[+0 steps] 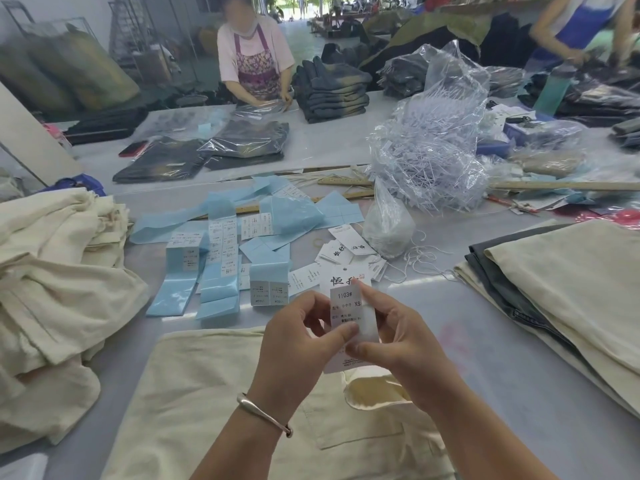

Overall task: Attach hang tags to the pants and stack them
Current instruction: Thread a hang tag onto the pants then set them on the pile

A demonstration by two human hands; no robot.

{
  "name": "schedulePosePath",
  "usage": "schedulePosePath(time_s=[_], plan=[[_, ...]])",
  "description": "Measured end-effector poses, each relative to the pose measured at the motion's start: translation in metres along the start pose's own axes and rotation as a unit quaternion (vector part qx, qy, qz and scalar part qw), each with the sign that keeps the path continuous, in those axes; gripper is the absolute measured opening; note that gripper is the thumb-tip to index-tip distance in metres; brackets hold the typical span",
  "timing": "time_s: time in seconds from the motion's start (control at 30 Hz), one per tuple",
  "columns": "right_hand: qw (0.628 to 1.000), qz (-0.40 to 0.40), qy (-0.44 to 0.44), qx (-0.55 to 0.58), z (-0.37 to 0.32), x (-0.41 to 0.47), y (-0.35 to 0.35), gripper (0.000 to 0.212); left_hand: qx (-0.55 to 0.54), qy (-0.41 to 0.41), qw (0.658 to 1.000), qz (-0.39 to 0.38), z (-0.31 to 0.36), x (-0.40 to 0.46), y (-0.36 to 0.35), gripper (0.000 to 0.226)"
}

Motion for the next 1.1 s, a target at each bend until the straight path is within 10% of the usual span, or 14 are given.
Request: schedulePosePath(time_s=[0.27,0.43,0.63,1.1], plan=[[0.998,0.027,0.039,0.034,-0.002,0.002,0.001,0.082,0.092,-0.062,0.991,0.076,0.002,-0.005,-0.006,0.033],[0.996,0.002,0.045,0.083,-0.002,0.000,-0.001,0.081,-0.051,0.069,0.993,0.076,0.003,-0.003,0.000,0.093],[0.985,-0.018,0.043,0.166,-0.005,-0.002,-0.007,0.057,-0.391,0.166,0.903,0.068,0.004,-0.006,-0.007,0.066],[0.980,0.075,-0.020,0.182,-0.014,0.005,-0.002,0.082,-0.250,0.040,0.967,0.025,-0.002,-0.014,-0.013,0.069]])
Point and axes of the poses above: each hand's wrist, its own x-axis towards the middle knuckle, its own y-axis out of the back of the hand, z = x × y, the point moved 2 cm from there along x, towards the middle knuckle, and after that the axes turned 12 degrees about -y, right-handed, at the moved point
